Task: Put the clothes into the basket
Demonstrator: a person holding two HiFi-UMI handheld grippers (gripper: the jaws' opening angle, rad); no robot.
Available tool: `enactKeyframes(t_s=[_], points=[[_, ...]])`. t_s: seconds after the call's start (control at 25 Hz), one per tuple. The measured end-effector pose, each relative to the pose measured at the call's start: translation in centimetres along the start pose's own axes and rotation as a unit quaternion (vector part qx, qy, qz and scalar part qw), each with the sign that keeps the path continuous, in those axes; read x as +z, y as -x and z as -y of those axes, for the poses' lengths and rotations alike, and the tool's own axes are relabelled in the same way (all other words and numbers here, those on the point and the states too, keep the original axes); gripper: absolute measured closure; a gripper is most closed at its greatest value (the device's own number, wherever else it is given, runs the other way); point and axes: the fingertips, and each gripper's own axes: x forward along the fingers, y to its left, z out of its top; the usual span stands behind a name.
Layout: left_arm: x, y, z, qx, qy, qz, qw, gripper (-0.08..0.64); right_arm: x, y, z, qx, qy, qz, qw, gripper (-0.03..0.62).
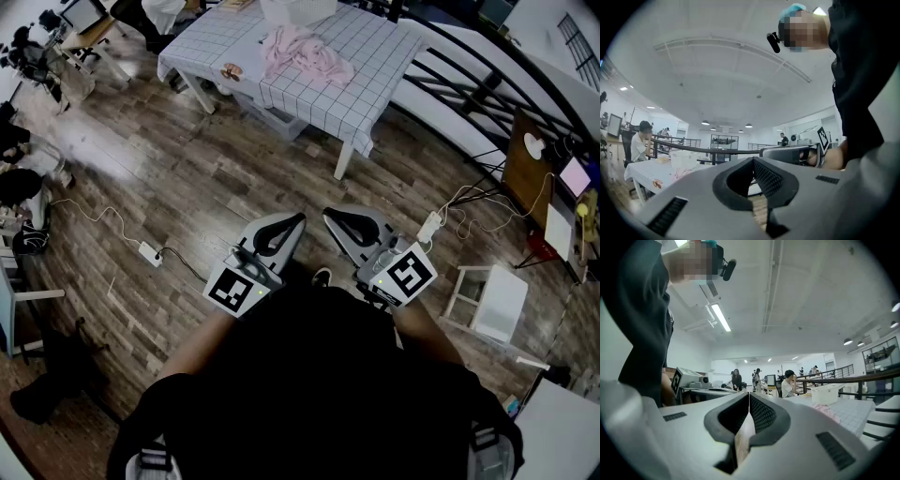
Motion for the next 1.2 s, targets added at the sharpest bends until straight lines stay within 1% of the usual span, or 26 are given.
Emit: enactKeyframes(t_s=[0.36, 0.72, 0.92, 1.2], points=[[-0.1, -0.6, -1.4, -0.005, 0.002, 0.002, 1.0000, 0.557, -0.7, -0.8, 0.4, -0.007, 0.003, -0.005, 1.000, 0.574], [0.0, -0.8, -3.3, -0.012, 0.008, 0.002, 0.9999, 0.557, -0.8, -2.4, 1.2, -0.024, -0.003, -0.006, 1.000, 0.574], [0.4, -1.7, -5.8, -0.017, 0.013, 0.005, 0.9998, 0.557, -0.9, -4.2, 3.0, -0.032, -0.013, -0.009, 0.999, 0.575], [1.4, -2.9, -10.0, -0.024, 0.011, 0.011, 0.9996, 0.557, -0.8, -7.8, 5.1, -0.021, -0.009, -0.023, 0.999, 0.575]])
